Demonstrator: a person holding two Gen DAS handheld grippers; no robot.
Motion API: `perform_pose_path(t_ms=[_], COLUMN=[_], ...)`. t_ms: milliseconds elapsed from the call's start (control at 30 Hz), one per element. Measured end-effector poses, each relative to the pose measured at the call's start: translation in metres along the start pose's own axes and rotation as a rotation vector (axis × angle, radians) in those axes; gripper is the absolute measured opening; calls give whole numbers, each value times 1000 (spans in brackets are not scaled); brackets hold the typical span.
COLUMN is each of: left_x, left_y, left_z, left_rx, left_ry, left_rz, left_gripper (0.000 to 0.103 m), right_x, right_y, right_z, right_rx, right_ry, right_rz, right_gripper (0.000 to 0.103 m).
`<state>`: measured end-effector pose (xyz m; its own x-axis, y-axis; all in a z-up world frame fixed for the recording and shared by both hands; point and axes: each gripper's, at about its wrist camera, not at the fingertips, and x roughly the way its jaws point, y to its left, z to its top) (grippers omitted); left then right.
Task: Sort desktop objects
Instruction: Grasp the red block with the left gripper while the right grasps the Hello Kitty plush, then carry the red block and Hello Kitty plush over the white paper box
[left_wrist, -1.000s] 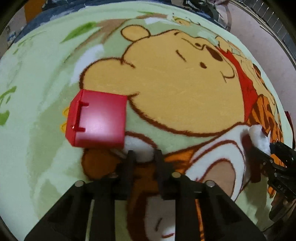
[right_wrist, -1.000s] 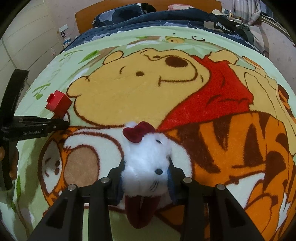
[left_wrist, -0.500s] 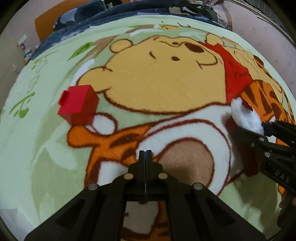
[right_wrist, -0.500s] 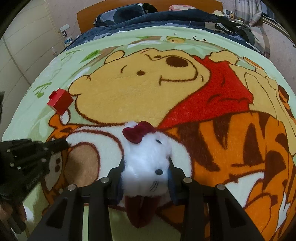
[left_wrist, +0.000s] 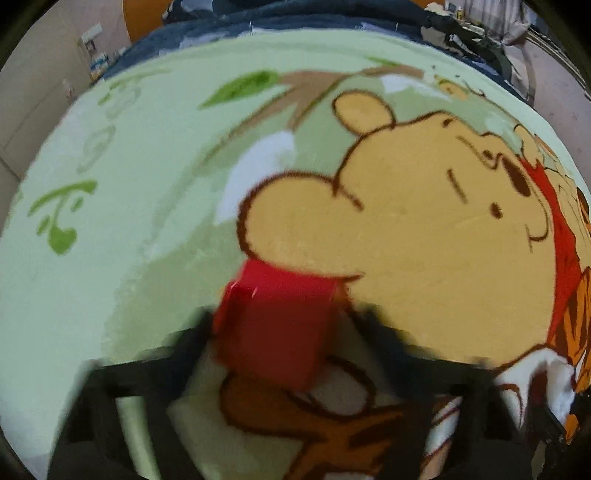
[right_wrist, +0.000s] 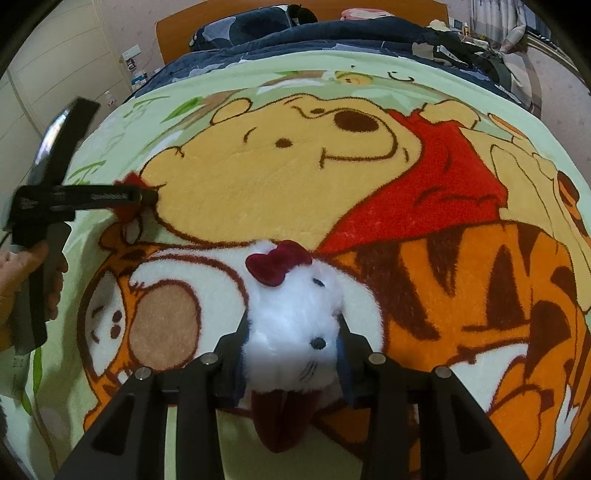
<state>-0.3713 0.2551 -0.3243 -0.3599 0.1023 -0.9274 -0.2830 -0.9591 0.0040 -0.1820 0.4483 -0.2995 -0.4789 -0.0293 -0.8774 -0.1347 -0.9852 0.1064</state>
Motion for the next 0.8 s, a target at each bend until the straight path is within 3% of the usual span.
perform_pose_path(t_ms=[200,500,667,800], left_x=[-21,-68,-91,-94], left_y=[-4,-16,-6,3], left_z=[-17,-77,-127,-171], left_rx=[20,0,-60,-111], left_ry=[-79,-128,-81,13], left_rz=[-68,-48,-22,-19], left_gripper=[63,63,63,63], right_x=[1,-10,-18,-28], right_y=[0,4,25,48], right_z=[-2,-10,-32,-55], right_rx=[6,0,-31,-54], right_ry=[-5,-14,29,62], right_rz=[0,24,58,78], right_gripper=[40,40,39,39])
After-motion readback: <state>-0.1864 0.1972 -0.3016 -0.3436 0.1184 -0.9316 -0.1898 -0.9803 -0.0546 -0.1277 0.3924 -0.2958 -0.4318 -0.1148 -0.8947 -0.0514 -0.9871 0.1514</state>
